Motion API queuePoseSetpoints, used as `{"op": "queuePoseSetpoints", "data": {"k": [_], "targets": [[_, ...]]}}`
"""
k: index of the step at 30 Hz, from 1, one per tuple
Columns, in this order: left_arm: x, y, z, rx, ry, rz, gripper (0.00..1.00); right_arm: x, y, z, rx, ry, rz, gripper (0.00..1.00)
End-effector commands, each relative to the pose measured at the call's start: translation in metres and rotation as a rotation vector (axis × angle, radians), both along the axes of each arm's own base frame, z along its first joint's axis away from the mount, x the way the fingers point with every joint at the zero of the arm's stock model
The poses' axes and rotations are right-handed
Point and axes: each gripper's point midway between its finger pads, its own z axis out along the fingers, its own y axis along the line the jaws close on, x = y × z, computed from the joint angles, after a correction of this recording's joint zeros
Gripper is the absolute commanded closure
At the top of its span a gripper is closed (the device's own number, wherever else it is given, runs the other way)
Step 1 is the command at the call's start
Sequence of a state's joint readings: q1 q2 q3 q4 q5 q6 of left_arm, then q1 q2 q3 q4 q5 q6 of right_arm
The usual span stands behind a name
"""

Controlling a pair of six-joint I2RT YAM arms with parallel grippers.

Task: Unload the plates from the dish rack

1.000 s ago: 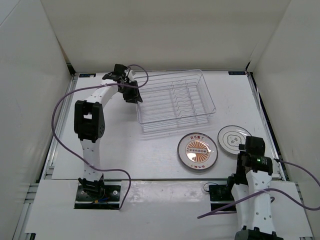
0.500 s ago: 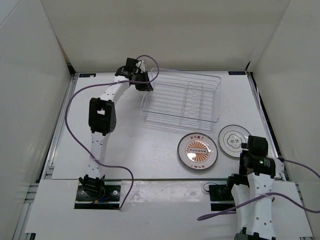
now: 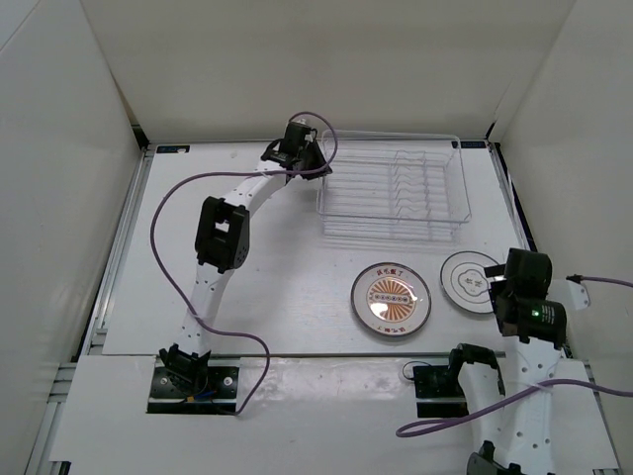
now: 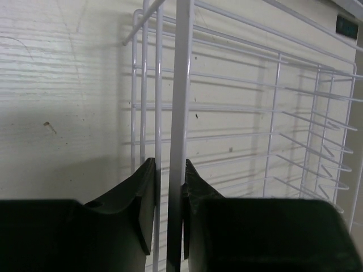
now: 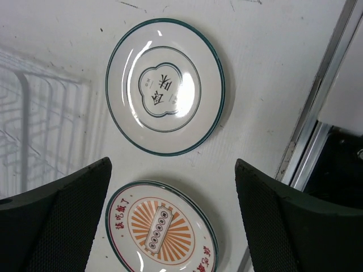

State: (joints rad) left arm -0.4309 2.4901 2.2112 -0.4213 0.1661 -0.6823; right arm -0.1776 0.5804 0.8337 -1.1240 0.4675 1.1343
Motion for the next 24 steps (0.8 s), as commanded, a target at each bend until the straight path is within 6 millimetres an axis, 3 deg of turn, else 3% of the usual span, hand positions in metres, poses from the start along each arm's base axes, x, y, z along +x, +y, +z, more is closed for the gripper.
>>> {"op": "queuePoseSetpoints", "data": {"k": [1,7,9,15,20,23,24], "targets": [[0.033,0.021,-0.002,-0.143,0.046,0.288,0.91,-0.003,-0.006,0.015,-0.092,0.053,0.097,0.1],[0.036,0.006,-0.008,-0.176,0.017,0.242,0.91,0.0,-0.008,0.022,-0.128,0.079,0.158,0.1],[0.032,-0.009,-0.005,-0.195,-0.006,0.163,0.91,0.003,-0.008,0.023,-0.129,0.087,0.169,0.1],[0.007,-0.037,-0.013,-0.212,-0.009,-0.036,0.97,0.011,-0.008,0.021,-0.142,0.123,0.223,0.1],[-0.009,-0.044,-0.014,-0.207,0.007,-0.109,0.99,0.015,-0.008,0.02,-0.152,0.135,0.246,0.1],[-0.006,-0.047,-0.007,-0.199,-0.007,-0.113,0.99,0.016,-0.009,0.018,-0.153,0.137,0.251,0.1],[-0.008,-0.048,-0.016,-0.191,0.012,-0.114,0.99,0.016,-0.009,0.017,-0.154,0.139,0.252,0.1]]}}
